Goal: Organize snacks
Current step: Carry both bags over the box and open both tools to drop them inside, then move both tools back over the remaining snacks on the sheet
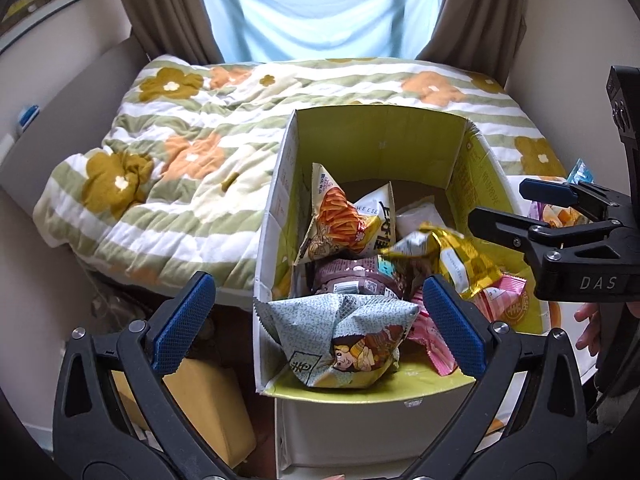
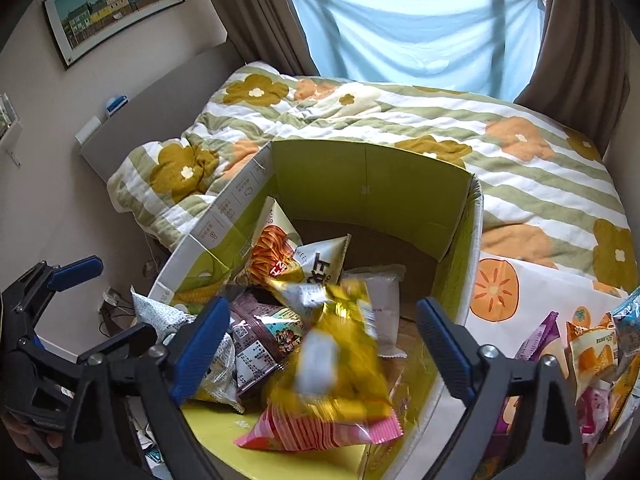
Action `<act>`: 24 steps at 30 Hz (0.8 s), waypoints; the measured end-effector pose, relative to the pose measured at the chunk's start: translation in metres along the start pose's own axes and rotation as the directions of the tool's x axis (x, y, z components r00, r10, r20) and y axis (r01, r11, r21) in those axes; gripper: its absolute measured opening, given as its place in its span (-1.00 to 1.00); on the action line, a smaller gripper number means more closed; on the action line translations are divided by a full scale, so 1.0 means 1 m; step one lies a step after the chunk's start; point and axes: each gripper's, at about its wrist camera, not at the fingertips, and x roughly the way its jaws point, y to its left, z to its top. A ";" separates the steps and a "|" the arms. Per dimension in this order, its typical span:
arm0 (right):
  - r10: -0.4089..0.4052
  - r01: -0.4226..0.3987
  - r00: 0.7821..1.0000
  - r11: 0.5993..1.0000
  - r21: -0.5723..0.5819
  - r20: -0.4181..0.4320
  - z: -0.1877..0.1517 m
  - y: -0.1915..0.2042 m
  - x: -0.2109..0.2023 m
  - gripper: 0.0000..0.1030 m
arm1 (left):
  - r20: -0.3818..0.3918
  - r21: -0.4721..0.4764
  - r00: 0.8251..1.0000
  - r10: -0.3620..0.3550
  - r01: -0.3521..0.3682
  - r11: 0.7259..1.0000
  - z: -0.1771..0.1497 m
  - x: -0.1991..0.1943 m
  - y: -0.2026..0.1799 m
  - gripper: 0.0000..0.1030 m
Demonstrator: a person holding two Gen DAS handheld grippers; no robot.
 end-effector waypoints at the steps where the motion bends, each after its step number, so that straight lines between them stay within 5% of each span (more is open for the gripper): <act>1: -0.003 0.003 1.000 1.000 0.001 0.001 -0.001 0.000 -0.001 0.81 | 0.002 0.001 1.000 -0.002 0.002 1.000 -0.001 -0.001 0.000 0.99; 13: -0.041 0.039 0.997 0.999 0.026 0.068 -0.011 0.004 -0.036 0.81 | 0.039 0.035 0.998 -0.051 0.050 0.998 -0.007 -0.019 -0.009 0.99; 24: -0.204 0.189 0.971 0.975 0.119 0.127 -0.042 -0.021 -0.107 0.81 | 0.086 0.172 0.976 -0.199 0.182 0.968 0.002 -0.032 -0.070 0.99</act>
